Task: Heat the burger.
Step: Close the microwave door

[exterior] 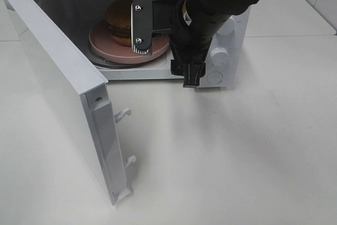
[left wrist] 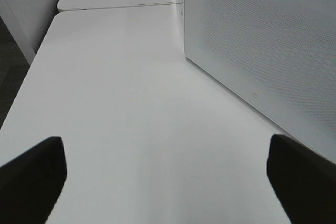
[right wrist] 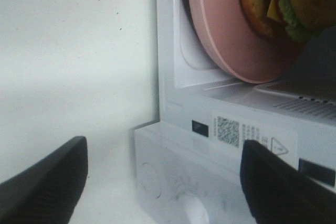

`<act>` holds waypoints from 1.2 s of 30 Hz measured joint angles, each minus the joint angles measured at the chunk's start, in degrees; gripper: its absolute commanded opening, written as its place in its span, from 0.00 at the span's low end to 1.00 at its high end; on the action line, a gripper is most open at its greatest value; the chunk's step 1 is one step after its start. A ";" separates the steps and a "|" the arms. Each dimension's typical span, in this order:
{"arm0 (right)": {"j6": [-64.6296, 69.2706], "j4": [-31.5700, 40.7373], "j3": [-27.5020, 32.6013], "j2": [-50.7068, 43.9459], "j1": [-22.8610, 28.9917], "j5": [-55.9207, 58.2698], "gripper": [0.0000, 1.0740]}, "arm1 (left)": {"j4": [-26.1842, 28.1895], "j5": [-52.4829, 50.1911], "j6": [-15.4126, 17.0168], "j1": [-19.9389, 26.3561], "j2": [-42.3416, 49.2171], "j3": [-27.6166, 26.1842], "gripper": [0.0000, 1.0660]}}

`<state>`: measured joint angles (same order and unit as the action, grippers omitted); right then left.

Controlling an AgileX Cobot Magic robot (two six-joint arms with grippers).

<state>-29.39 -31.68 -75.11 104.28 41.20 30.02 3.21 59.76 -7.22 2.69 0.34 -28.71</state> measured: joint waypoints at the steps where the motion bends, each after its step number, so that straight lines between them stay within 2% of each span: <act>1: 1.26 1.09 1.09 -1.89 0.00 1.32 0.71 | 0.00 0.00 0.00 0.00 0.00 0.00 0.90; 10: 9.63 1.60 6.42 -9.22 0.00 6.02 0.71 | 0.00 0.00 0.00 0.00 0.00 0.00 0.90; 12: 13.87 1.60 9.34 -13.46 0.00 8.59 0.71 | 0.00 0.00 0.00 0.00 0.00 0.00 0.90; 20: 20.05 3.61 12.72 -19.25 0.00 12.66 0.71 | 0.00 0.00 0.00 0.00 0.00 0.00 0.90; 25: 24.81 9.00 13.69 -24.01 -3.95 17.02 0.71 | 0.00 0.00 0.00 0.00 0.00 0.00 0.90; 28: 25.10 9.57 13.69 -24.41 -4.98 17.88 0.71 | 0.00 0.00 0.00 0.00 0.00 0.00 0.90; 30: 26.24 11.52 13.69 -25.44 -9.05 20.80 0.71 | 0.00 0.00 0.00 0.00 0.00 0.00 0.90; 35: 27.39 14.32 13.69 -26.47 -14.04 22.86 0.71 | 0.00 0.00 0.00 0.00 0.00 0.00 0.90; 36: 28.19 15.87 13.69 -26.76 -16.79 23.95 0.71 | 0.00 0.00 0.00 0.00 0.00 0.00 0.90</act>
<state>-1.20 -15.81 -61.42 77.52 24.41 53.97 3.21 59.76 -7.22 2.69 0.34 -28.71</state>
